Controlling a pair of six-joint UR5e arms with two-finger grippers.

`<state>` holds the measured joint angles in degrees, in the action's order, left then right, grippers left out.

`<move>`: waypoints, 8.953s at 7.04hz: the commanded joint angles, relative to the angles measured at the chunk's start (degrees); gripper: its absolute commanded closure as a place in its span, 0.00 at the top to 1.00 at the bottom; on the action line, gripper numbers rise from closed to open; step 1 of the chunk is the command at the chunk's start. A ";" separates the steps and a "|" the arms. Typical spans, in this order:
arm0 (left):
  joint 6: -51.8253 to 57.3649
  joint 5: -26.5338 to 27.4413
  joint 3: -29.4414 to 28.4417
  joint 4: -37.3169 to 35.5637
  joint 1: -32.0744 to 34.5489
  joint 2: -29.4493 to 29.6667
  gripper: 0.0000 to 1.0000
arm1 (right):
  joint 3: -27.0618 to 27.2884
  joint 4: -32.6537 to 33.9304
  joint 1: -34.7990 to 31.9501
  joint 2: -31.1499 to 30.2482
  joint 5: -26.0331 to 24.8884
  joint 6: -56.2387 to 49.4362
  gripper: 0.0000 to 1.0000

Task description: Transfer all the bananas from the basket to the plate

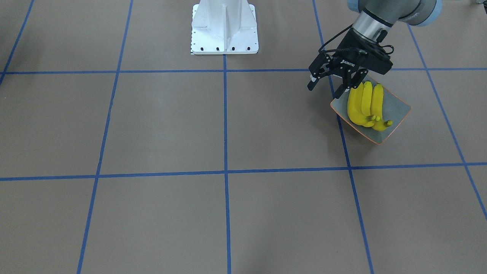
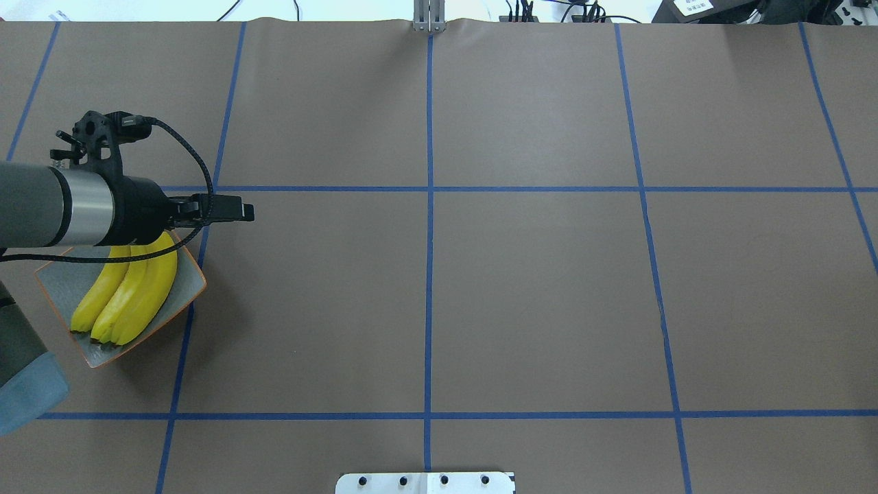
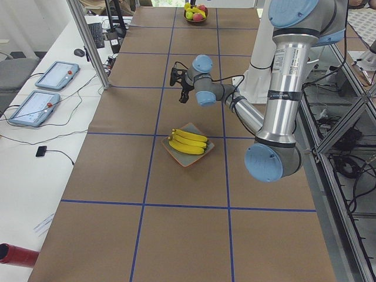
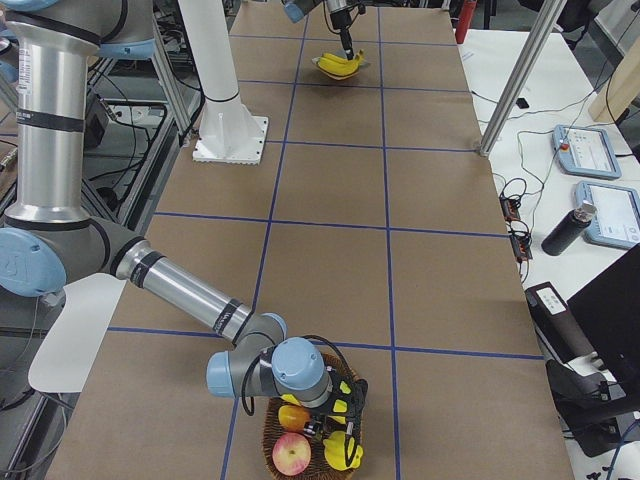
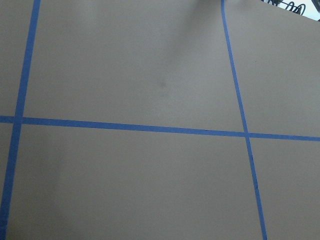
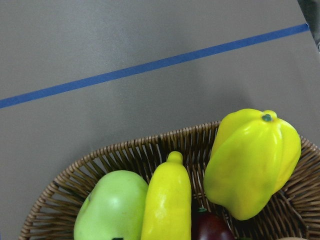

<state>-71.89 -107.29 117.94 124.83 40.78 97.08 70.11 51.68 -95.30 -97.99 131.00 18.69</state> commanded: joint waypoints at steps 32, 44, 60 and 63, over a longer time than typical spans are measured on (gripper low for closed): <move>-5.89 -0.29 -6.58 12.20 -14.59 27.46 1.00 | 43.86 9.05 37.72 33.45 1.98 73.55 0.00; -5.89 -0.20 -6.41 12.37 -14.59 27.64 0.49 | 50.81 9.49 54.78 33.93 -11.74 77.90 0.00; 22.36 -0.02 -2.98 11.67 -5.63 -10.21 0.00 | 34.24 24.08 22.46 15.55 -7.87 24.95 1.00; 33.54 -0.02 -2.80 11.84 -5.10 -18.83 0.00 | 28.87 23.74 19.29 15.63 -8.83 15.86 1.00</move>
<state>-42.77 -107.32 115.14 136.59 35.57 81.40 100.94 75.64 -74.94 -82.38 122.44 37.42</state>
